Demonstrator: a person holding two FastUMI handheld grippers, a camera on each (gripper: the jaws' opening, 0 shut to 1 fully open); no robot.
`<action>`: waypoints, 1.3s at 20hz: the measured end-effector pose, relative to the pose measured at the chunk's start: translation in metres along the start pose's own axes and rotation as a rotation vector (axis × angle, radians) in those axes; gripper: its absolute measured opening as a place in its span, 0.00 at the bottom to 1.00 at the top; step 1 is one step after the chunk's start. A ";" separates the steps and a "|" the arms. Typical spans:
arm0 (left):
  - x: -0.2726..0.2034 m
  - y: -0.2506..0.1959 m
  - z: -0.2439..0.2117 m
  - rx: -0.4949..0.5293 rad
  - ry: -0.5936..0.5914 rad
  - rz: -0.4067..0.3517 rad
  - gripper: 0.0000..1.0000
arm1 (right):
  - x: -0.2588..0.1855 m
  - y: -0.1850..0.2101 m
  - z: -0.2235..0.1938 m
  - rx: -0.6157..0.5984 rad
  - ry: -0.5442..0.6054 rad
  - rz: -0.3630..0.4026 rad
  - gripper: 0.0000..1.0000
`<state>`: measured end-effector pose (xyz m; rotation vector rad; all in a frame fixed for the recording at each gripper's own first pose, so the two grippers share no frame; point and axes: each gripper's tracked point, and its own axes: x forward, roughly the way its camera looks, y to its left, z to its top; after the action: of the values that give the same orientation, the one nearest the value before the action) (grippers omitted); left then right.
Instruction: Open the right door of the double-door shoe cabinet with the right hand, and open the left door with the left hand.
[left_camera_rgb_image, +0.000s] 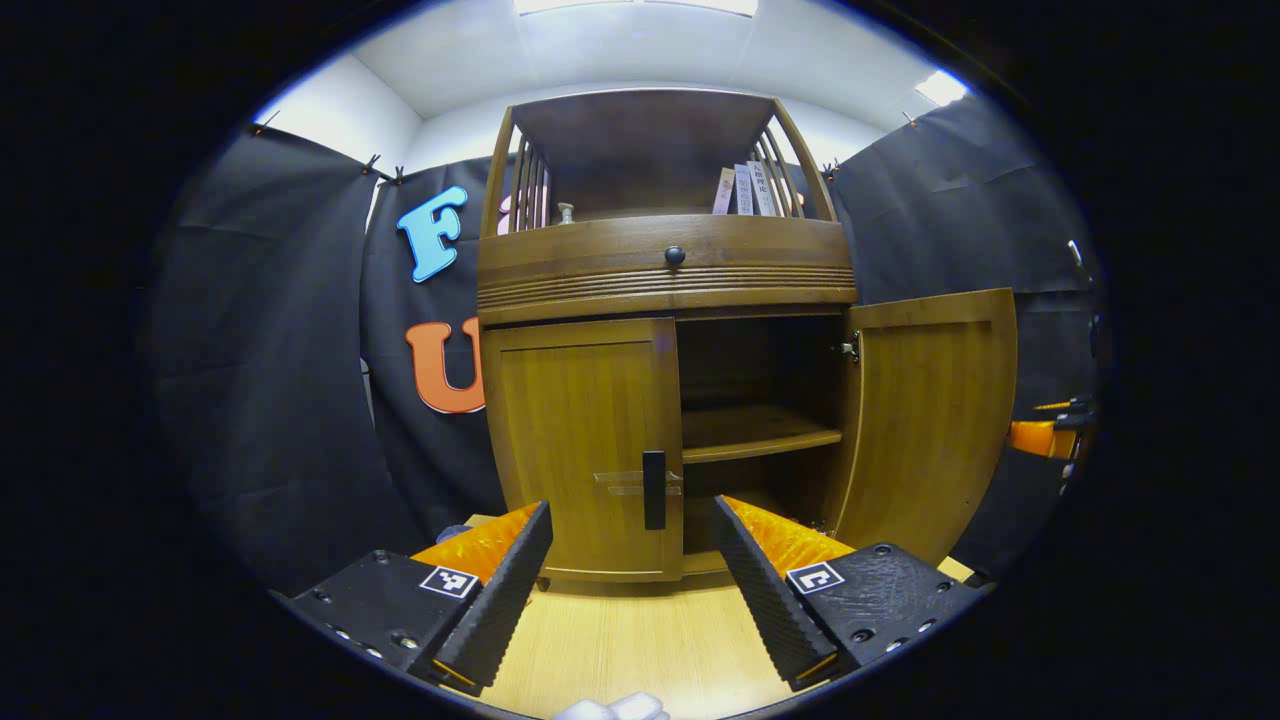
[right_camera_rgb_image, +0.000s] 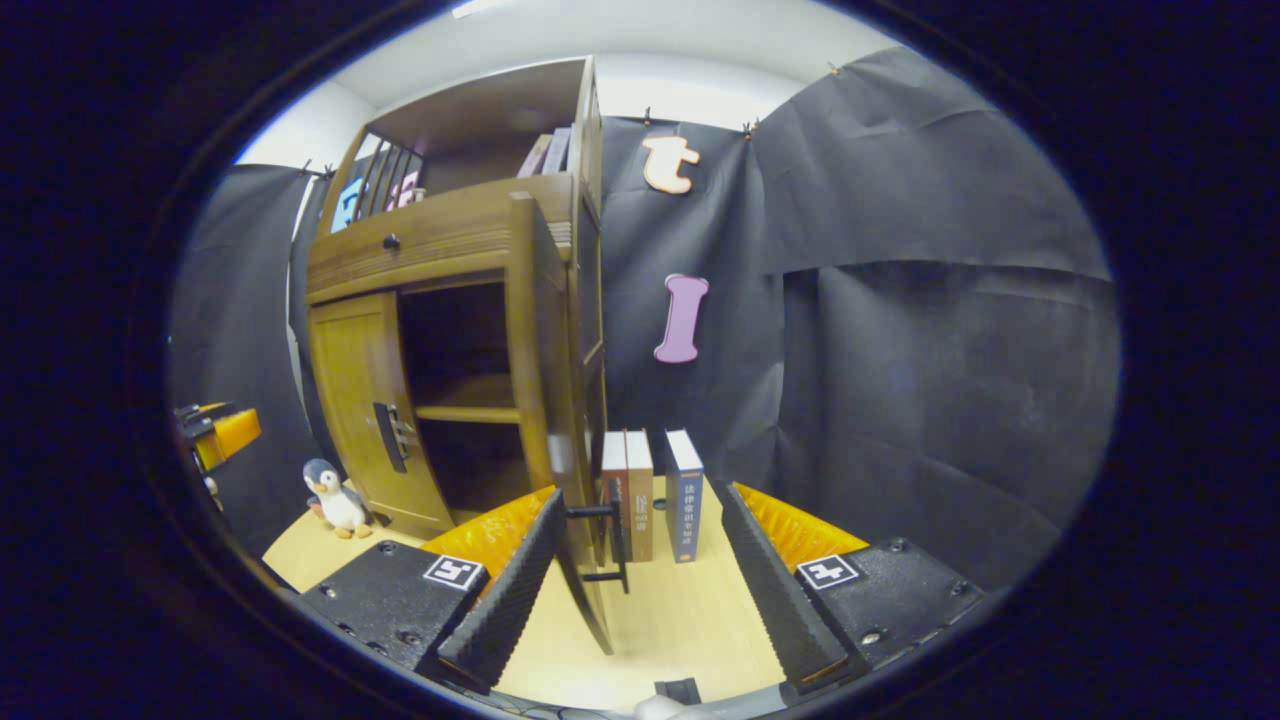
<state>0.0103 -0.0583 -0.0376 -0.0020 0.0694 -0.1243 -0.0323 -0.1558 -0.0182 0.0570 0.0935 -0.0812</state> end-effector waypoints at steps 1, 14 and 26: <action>-0.001 0.005 0.000 0.003 -0.003 -0.001 0.96 | -0.005 0.006 0.007 -0.002 -0.018 -0.026 0.99; -0.009 0.049 -0.024 -0.002 0.034 0.014 0.96 | -0.023 0.158 -0.038 0.016 -0.015 0.065 1.00; 0.094 0.022 -0.039 -0.030 0.007 -0.060 0.96 | -0.005 0.173 -0.002 -0.020 -0.016 0.070 0.99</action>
<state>0.1031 -0.0477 -0.0828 -0.0331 0.0786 -0.1830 -0.0232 0.0168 -0.0103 0.0394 0.0761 -0.0109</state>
